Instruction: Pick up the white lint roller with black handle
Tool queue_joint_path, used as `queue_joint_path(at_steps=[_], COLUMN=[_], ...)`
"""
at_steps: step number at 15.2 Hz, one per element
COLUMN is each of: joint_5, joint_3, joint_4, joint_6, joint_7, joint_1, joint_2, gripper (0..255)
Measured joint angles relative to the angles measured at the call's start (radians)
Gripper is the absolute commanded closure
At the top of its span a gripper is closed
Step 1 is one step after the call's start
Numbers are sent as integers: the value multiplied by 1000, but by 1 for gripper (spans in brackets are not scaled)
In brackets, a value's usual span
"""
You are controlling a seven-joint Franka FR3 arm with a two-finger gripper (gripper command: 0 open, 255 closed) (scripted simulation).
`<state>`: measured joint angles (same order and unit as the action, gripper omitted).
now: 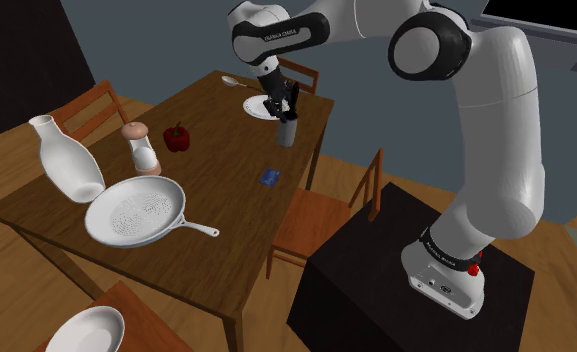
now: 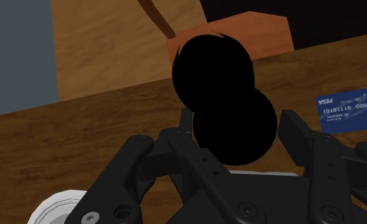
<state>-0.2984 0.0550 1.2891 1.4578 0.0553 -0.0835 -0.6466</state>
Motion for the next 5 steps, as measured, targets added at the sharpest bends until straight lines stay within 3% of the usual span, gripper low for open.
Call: queue_joint_path(at_steps=[5], joint_5=[0], joint_3=[-1], joint_4=[-48], joint_6=[-54], joint_7=[15], joint_1=[-3], joint_2=[8], gripper=[255])
